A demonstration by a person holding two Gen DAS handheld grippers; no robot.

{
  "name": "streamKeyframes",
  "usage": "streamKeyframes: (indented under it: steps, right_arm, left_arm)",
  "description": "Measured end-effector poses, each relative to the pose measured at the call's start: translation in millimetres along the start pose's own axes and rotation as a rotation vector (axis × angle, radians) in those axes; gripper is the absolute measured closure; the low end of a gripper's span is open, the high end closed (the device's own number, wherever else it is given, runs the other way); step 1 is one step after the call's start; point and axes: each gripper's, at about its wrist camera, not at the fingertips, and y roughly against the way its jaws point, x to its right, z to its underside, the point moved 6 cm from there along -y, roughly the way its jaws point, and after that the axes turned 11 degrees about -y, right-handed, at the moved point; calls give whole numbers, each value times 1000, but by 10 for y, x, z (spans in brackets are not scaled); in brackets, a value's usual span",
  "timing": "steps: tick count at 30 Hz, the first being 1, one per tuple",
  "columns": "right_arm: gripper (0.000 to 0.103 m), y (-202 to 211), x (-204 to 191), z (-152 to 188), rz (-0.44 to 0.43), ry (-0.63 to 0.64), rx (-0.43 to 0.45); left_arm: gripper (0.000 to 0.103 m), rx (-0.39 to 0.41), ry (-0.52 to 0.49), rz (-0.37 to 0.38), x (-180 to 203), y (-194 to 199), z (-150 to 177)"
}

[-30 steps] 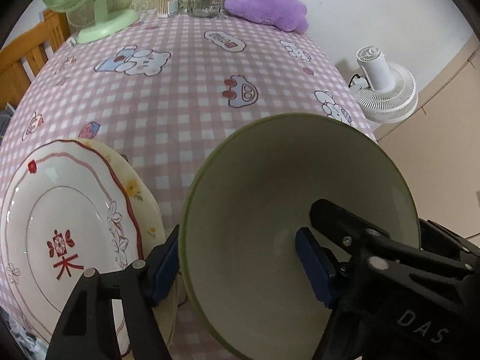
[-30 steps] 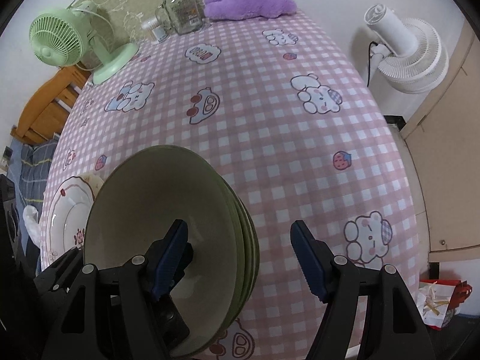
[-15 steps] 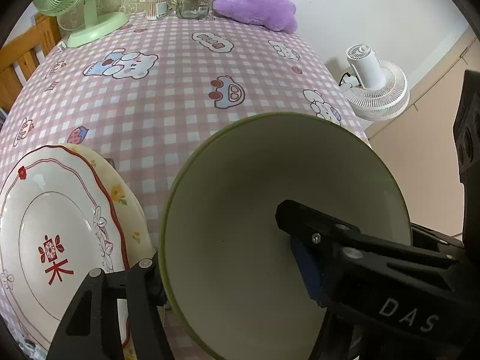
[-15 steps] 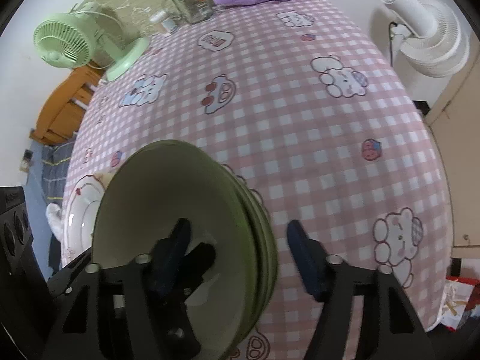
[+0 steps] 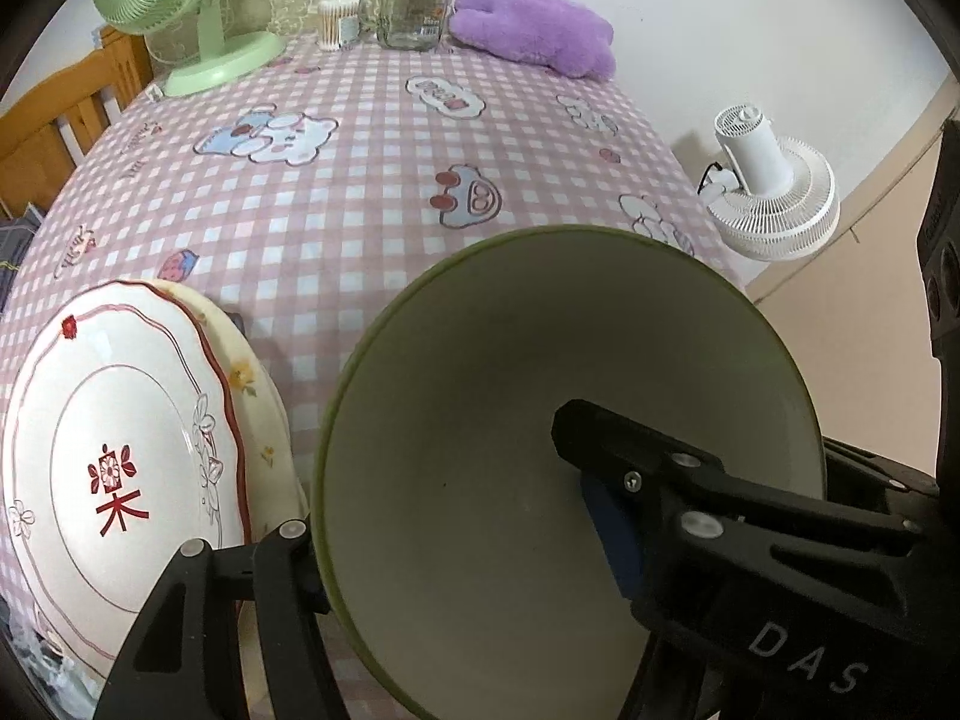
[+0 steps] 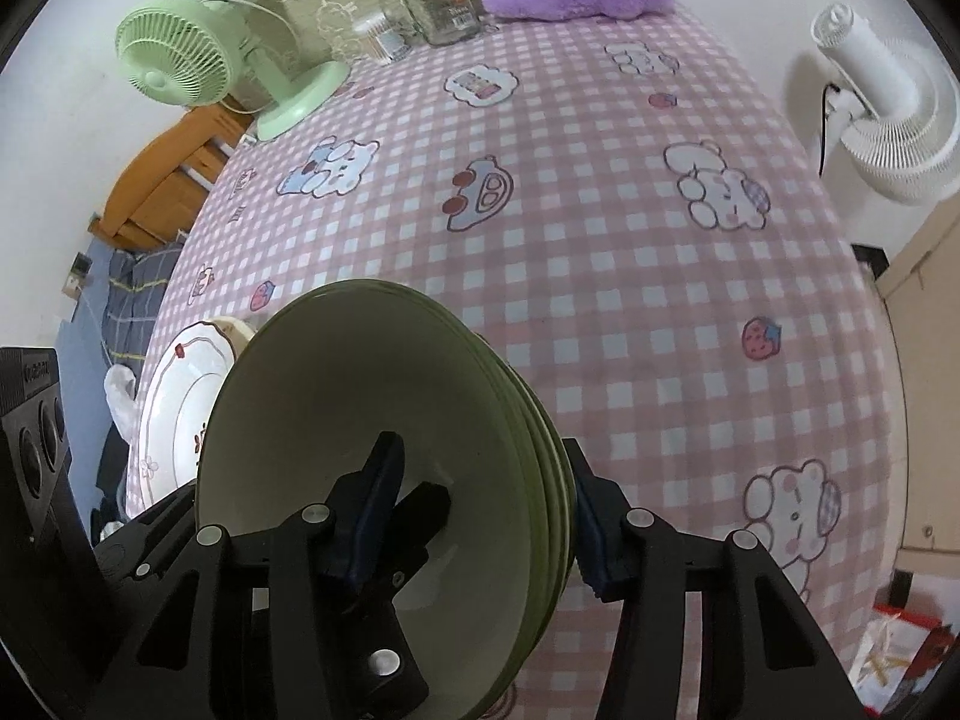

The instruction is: Organize plates and bowls

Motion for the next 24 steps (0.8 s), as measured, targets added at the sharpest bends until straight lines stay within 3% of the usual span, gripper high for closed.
streamKeyframes:
  steps: [12, 24]
  right_arm:
    - [48, 256, -54, -114, -25, 11, 15]
    - [48, 457, -308, -74, -18, -7, 62]
  left_arm:
    - [35, 18, 8, -27, 77, 240, -156]
    - [35, 60, -25, -9, -104, 578, -164]
